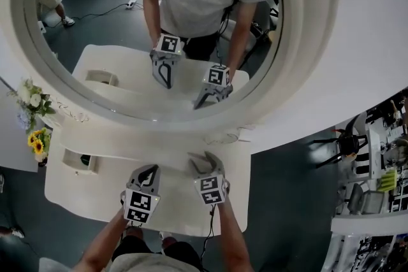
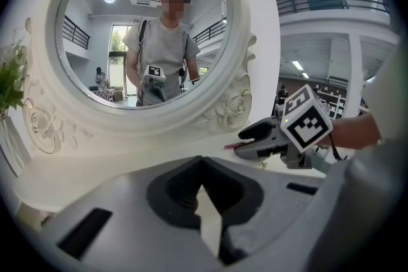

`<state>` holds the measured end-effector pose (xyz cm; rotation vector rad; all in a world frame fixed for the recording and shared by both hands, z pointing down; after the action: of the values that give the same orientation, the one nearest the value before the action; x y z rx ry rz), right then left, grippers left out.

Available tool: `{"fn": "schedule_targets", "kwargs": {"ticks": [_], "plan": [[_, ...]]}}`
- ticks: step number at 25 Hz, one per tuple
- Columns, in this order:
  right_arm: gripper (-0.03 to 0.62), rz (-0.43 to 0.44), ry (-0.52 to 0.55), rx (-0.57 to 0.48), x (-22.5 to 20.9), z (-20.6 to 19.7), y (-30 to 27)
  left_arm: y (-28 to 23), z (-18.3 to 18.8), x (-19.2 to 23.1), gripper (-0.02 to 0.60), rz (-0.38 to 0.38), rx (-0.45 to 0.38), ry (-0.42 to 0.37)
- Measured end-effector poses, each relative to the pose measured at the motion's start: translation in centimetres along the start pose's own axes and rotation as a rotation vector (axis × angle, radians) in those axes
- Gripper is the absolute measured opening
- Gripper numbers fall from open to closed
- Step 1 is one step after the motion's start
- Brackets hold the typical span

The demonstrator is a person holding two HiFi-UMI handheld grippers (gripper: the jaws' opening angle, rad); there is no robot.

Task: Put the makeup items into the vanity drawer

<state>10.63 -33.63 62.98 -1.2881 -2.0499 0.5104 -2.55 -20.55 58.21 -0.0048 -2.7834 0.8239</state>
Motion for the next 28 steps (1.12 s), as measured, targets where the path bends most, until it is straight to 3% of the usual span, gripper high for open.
{"fn": "schedule_targets", "kwargs": {"ticks": [3, 8, 14, 20, 28], "plan": [[0.224, 0.019, 0.019, 0.004, 0.3, 0.3, 0.0, 0.0, 0.0, 0.0, 0.0, 0.002, 0.0, 0.002], [0.108, 0.055, 0.092, 0.024, 1.5, 0.8, -0.1, 0.2, -0.1, 0.1, 0.0, 0.007, 0.001, 0.004], [0.063, 0.036, 0.128, 0.044, 1.8, 0.8, 0.2, 0.6, -0.4, 0.1, 0.0, 0.014, 0.0, 0.01], [0.057, 0.013, 0.123, 0.027, 2.0, 1.0, 1.0, 1.4, -0.3, 0.1, 0.0, 0.019, -0.015, 0.008], [0.057, -0.034, 0.067, -0.092, 2.1, 4.6, 4.7, 4.2, 0.3, 0.9, 0.0, 0.058, -0.066, 0.019]]}}
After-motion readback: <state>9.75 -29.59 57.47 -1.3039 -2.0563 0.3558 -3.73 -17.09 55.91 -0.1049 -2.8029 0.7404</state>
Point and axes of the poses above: the fingertips, and each gripper's own axes: y backward along the fingers, x to its left, z out of its top, the point moved 5 cm from there along y, backward along the fingers, and after that the axes turned 14 degrees about y, right-handed, at the moved point
